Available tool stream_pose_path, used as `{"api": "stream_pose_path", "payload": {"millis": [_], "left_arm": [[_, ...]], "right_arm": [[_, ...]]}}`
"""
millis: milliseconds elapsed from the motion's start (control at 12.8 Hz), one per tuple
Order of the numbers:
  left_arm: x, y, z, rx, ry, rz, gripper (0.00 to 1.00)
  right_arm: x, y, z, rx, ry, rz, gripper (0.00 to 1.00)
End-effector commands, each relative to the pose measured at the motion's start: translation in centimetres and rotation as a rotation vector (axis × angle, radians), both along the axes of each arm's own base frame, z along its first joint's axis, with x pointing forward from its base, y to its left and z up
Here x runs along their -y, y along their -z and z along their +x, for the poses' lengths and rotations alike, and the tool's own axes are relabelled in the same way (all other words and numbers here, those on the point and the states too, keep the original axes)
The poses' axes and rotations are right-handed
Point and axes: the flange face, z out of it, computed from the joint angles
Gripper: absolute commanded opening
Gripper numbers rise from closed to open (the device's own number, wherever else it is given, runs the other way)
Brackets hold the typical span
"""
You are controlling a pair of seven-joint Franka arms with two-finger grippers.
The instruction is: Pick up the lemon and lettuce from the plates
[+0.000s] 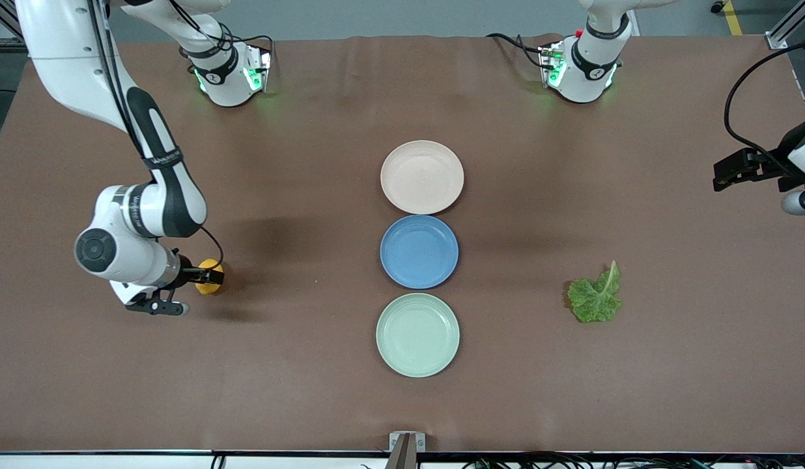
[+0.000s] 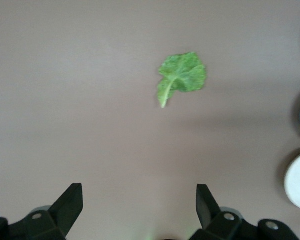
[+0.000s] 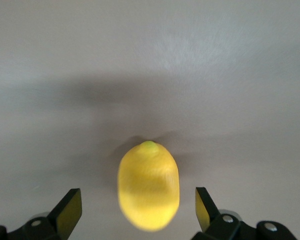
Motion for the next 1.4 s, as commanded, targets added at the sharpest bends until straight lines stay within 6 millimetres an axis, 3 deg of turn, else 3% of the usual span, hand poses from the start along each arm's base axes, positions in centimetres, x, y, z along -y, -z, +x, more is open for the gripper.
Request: {"api": "stream_pose_path", "payload": {"millis": [0, 156, 389, 623, 701, 856, 1090, 1323], "left_arm": [[-1.2, 0.1, -2.6, 0.033, -0.046, -0.071, 1.00], [-0.7, 1.0, -5.1, 0.040, -0.046, -0.062, 1.00], [0.9, 0.1, -6.5, 0.019, -0.015, -0.060, 1.00], [3.1, -1.0, -7.7, 0.029, -0.012, -0.056, 1.00], [4.0, -1.5, -8.1, 0.035, -0.022, -0.054, 1.00], [4.7, -2.0, -8.5, 0.038, -0.028, -0.053, 1.00], [5.5, -1.6, -8.1, 0.040, -0.042, -0.055, 1.00], [5.3, -0.3, -6.8, 0.030, -0.039, -0.052, 1.00]], "right_arm": [[0.7, -6.3, 1.6, -0.006, -0.025, 0.000, 1.00], [1.6, -11.1, 2.2, -0.021, -0.106, -0.063, 1.00], [5.1, -18.5, 1.4, -0.084, -0.088, -0.068, 1.00], [7.7, -23.8, -0.3, -0.073, -0.052, -0.049, 1.00], [7.7, -25.3, -0.7, -0.058, -0.058, -0.057, 1.00], [8.1, -25.9, -0.8, -0.051, -0.093, -0.057, 1.00], [8.7, -30.3, -0.9, -0.006, -0.131, -0.066, 1.00], [8.3, -30.7, -1.2, -0.017, -0.122, -0.047, 1.00]]}}
